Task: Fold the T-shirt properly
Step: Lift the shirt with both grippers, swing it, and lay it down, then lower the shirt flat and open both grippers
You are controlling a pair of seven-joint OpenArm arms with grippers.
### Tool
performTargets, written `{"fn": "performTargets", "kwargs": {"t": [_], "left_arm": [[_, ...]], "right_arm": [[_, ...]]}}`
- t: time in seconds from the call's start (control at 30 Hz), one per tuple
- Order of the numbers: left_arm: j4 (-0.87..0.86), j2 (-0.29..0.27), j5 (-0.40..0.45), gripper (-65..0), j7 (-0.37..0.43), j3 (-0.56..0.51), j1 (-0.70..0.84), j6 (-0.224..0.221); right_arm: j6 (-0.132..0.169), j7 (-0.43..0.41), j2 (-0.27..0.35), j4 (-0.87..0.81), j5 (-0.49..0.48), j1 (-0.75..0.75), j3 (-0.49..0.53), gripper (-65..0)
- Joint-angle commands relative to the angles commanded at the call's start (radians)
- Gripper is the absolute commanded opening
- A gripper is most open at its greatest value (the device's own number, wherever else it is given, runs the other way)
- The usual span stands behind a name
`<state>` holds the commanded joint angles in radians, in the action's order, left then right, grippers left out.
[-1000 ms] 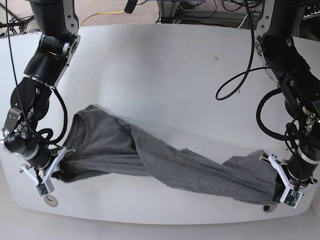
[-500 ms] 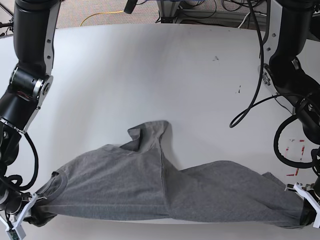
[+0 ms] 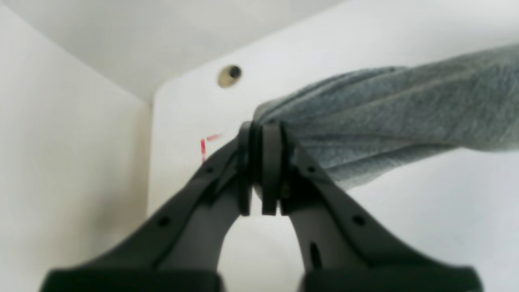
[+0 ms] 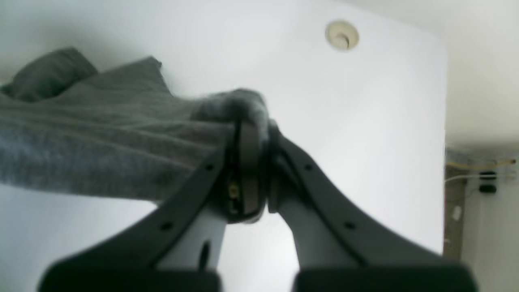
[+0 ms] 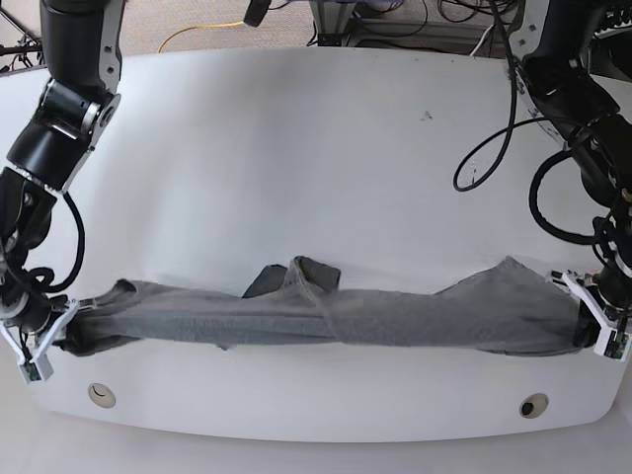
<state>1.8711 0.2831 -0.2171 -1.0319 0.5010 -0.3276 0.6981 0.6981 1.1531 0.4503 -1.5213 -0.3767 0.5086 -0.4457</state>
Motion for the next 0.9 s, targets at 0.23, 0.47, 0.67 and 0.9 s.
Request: {"fn": "performTargets", "kwargs": {"t": [0.23, 0.47, 0.67, 0.9], "left_arm": [[0.003, 0.012, 0.000, -65.0, 0.074, 0.017, 0.199, 0.000], [0.000, 0.018, 0.002, -65.0, 0.095, 0.026, 0.373, 0.000], [-0.020, 0.018, 0.002, -65.0, 0.097, 0.049, 0.479, 0.000], [-0.081, 0.023, 0.003, -65.0, 0.097, 0.057, 0.549, 0.000]], "right_arm": [[0.000, 0.000, -0.072, -0.127, 0.000, -0.259, -0.107, -65.0], [0.000, -0.008, -0.144, -0.130, 0.000, -0.457, -0.196, -65.0], [0.000, -0.020, -0.176, -0.127, 0.011, -0.531, -0.233, -65.0], [0.000, -0.063, -0.190, -0.127, 0.009, -0.606, -0.233, -65.0]]}}
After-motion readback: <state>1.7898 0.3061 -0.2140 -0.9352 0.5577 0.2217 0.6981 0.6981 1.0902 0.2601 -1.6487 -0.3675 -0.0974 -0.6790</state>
